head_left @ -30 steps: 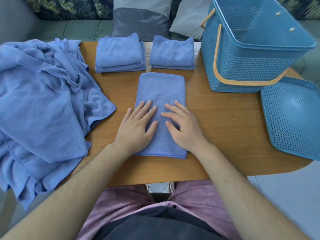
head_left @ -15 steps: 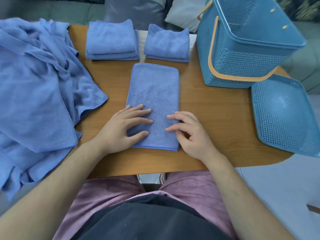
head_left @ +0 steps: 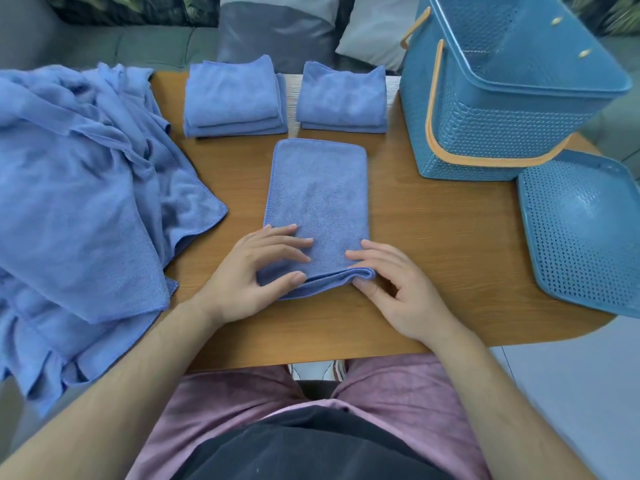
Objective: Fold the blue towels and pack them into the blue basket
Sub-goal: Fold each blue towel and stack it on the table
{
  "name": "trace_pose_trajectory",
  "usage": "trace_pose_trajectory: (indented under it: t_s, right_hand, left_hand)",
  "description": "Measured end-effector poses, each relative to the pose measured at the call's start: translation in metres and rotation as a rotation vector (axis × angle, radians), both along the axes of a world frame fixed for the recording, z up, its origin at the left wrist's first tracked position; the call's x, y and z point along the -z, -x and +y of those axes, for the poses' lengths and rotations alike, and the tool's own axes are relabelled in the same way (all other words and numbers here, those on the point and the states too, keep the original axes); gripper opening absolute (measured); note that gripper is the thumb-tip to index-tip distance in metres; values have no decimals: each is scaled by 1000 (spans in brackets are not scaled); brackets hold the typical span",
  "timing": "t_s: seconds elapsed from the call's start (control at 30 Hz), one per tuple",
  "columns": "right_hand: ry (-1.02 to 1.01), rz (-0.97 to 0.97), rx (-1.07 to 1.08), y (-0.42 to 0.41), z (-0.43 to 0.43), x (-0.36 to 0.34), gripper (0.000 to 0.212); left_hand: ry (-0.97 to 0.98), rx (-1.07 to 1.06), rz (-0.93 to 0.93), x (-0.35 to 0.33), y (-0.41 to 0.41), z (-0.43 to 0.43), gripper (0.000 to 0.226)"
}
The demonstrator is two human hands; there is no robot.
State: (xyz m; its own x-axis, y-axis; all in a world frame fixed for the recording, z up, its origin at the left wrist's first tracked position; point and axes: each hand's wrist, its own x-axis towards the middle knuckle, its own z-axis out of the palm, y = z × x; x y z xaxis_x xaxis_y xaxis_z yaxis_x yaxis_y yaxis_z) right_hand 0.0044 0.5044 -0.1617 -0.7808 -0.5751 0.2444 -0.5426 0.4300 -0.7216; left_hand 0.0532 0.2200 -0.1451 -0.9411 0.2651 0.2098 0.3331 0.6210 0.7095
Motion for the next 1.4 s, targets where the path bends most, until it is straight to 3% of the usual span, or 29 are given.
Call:
trace_pose_trajectory:
  t_s: [0.2,0.33,0.47,0.6,0.7,1.0,1.1,1.17,1.27,1.33,1.4]
  right_hand:
    - [108,-270,198,-3,-3,-7,23]
    - [216,-419,224,-6,-6,-18,17]
    - [296,-508,195,-14,-3,-33,16]
    - [400,-559,226,-14,-8,-44,14]
    - [336,-470,320,2,-16,-43,5]
    - [-5,-271,574,58,-31,-40,27]
    - [-97,-243,617,69,-35,-36,24]
    - [-172,-208,649,70,-38,-36,20]
    - [-300,85,690,59,-40,-42,34]
    - [-325,298,592,43,-50,-48,36]
    - [-365,322,498,30,-61,-43,39]
  left_hand:
    - [-22,29,86,-9,-7,2,54]
    - [-112,-118,90,-5,-12,4,24]
    - [-206,-238,-30,-8,-28,10,13]
    - [-463,-362,-147,-20,-31,19,11]
    - [-486,-437,-187,-26,-17,19,9]
    - [-291,-550,-191,-37,59,22,5]
    - [-161,-576,-231,-26,79,24,9]
    - [10,-602,-111,-19,79,26,23]
    - [243,-482,180,-18,66,36,36]
    - [318,-349,134,-16,61,44,44]
    - [379,-293,20,-7,58,50,56]
